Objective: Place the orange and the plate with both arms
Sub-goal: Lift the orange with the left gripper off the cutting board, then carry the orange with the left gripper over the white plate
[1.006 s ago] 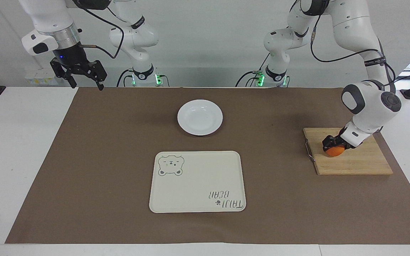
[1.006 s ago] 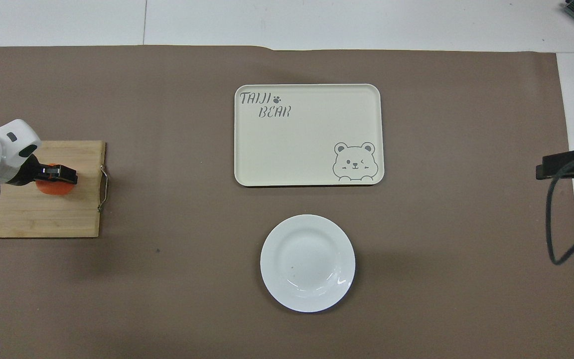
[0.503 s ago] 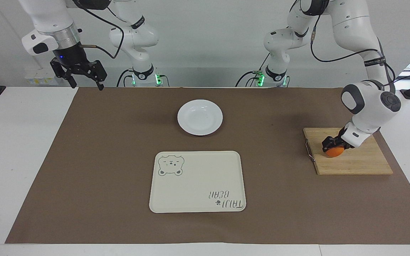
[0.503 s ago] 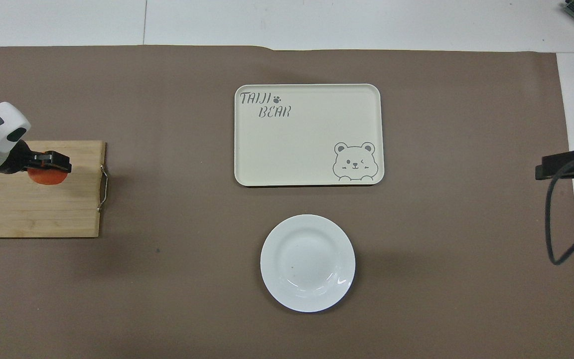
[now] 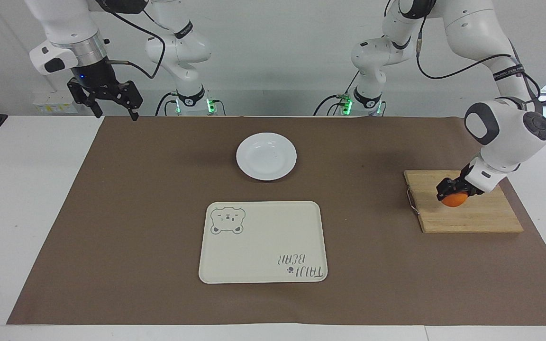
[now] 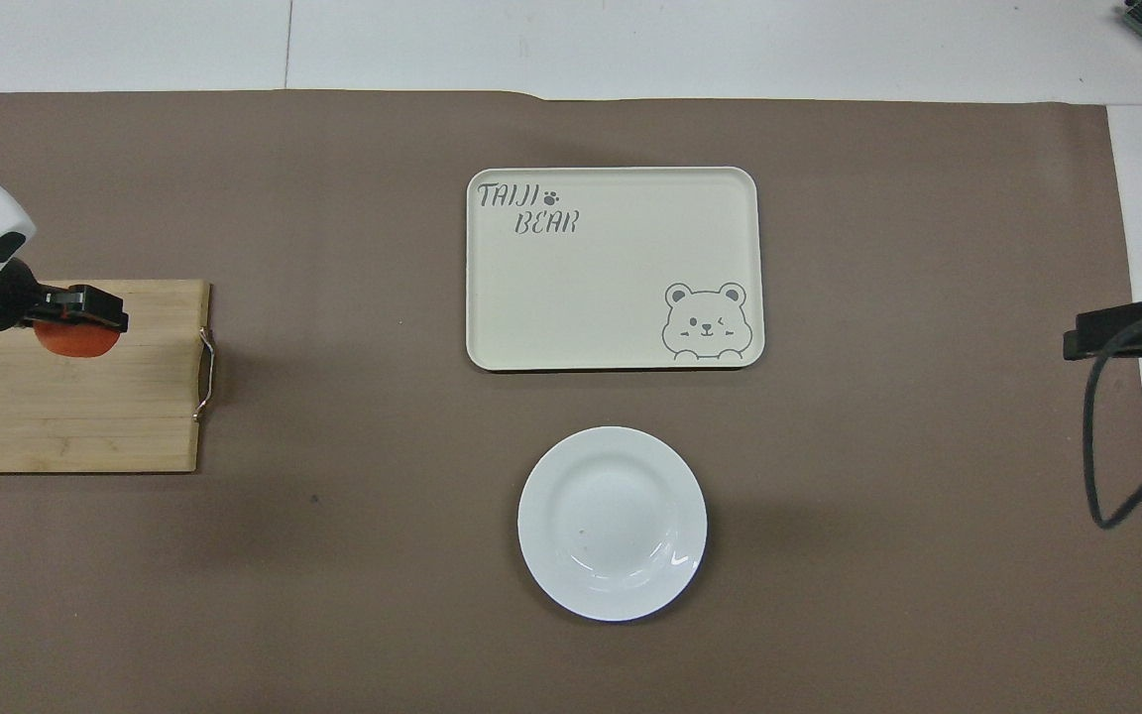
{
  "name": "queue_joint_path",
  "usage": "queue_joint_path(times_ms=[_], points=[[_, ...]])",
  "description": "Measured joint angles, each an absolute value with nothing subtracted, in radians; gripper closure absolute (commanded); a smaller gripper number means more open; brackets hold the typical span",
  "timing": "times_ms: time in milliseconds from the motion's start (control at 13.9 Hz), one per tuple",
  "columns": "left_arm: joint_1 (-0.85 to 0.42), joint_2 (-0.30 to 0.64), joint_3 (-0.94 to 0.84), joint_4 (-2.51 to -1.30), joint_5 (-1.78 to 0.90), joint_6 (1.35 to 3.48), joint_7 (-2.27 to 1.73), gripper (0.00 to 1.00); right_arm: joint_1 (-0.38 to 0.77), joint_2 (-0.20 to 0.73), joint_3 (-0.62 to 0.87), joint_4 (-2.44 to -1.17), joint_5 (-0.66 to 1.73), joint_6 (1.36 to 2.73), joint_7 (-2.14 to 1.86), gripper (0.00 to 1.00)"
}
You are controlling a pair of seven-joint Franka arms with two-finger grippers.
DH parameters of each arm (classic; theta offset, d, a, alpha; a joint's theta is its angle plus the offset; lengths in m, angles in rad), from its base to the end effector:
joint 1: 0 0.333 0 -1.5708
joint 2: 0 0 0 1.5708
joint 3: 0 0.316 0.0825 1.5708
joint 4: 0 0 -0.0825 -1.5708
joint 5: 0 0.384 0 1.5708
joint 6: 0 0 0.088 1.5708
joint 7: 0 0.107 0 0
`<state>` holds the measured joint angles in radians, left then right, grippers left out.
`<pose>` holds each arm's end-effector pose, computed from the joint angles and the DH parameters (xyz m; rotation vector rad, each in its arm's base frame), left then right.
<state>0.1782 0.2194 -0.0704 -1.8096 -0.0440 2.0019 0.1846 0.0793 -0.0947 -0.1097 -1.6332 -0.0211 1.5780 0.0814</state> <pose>0.6117 0.0659 0.4187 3.0819 -0.0869 -0.0283 0.5253 -0.0212 0.6465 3.1264 -0.1749 0.0614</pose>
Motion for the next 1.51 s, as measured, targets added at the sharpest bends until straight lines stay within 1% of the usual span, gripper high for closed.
queue_joint_path(times_ms=[431, 647, 1078, 1509], points=[[0.134, 0.220, -0.072, -1.809, -0.044, 2.002, 0.117, 1.00, 0.077, -0.096, -0.116, -1.645, -0.021, 1.579, 0.081, 0.00], [0.079, 0.214, -0.074, -1.794, -0.044, 1.987, 0.034, 1.00, 0.075, -0.096, -0.116, -1.650, -0.021, 1.579, 0.081, 0.00], [-0.120, 0.184, -0.078, -1.741, -0.021, 1.909, -0.240, 1.00, 0.075, -0.097, -0.116, -1.662, -0.010, 1.579, 0.081, 0.00], [-0.328, 0.180, -0.084, -1.739, -0.020, 1.912, -0.515, 1.00, 0.062, -0.121, -0.121, -1.713, 0.074, 1.578, 0.081, 0.00]])
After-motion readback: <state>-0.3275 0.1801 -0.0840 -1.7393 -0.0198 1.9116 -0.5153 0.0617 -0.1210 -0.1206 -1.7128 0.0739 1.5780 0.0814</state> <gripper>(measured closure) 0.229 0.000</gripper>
